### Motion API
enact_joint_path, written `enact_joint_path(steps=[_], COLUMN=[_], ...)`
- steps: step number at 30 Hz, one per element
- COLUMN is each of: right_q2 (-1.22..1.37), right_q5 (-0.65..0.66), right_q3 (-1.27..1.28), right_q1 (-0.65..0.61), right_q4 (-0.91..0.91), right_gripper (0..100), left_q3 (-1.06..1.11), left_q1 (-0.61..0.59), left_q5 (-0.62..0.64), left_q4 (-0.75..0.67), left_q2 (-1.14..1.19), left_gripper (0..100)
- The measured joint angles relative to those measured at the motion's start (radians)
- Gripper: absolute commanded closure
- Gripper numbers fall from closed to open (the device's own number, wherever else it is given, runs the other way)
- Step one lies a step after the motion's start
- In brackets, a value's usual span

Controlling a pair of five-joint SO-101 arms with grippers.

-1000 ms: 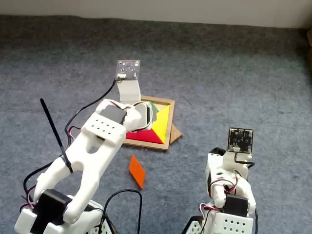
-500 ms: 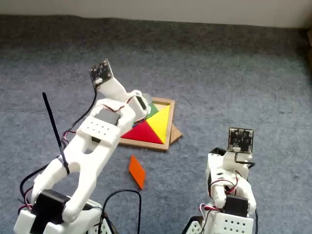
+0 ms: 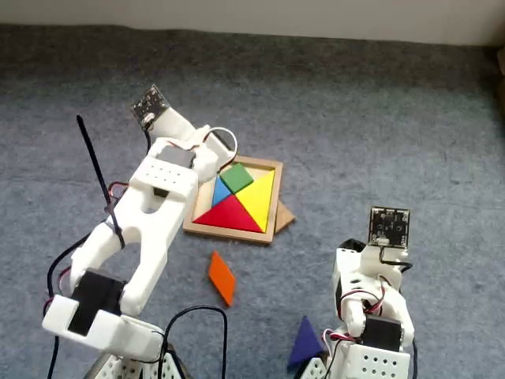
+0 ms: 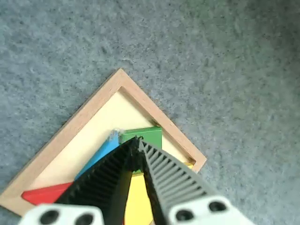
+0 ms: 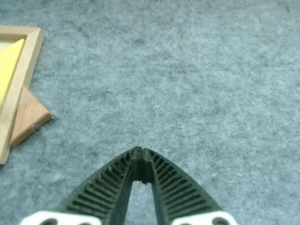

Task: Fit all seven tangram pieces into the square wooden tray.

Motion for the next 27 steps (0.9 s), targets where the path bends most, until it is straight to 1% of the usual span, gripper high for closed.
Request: enact_joint_path(steps=[2,5,9,13,16,20,22,25,27], right_q2=[0.000,0.000,0.000,0.000,0.000,0.000,0.000,0.000,-0.002], right_q5=[0.000,0.000,0.000,0.000,0.000,0.000,0.000,0.000,0.000], right_q3=[0.000,0.000,0.000,0.000,0.000,0.000,-0.002,-0.061,-0.143], right_q1=[0.000,0.000,0.000,0.000,0.000,0.021,0.023,0.026,-0.021], right_q4=[0.000,0.000,0.000,0.000,0.000,0.008,0.057,0.180,0.241], right_gripper=[97.4,97.4,97.4,97.4,97.4,97.4,96.5,91.8,89.6], left_q3=[-0.061,-0.118,-0.130,-0.123,-0.094,-0.025,-0.006,0.002,0.003], left_q1=[0.000,0.000,-0.003,0.000,-0.026,-0.089,-0.126,-0.178,-0.195], left_q5=[0.002,0.002,0.002,0.002,-0.054,-0.118,-0.124,-0.127,-0.127], left_q4=[0.057,0.104,0.130,0.176,0.227,0.238,0.241,0.241,0.241], left_q2=[0.032,0.034,0.021,-0.046,-0.110,-0.163,-0.166,-0.166,-0.166], left_gripper=[98,98,99,99,99,99,99,99,99])
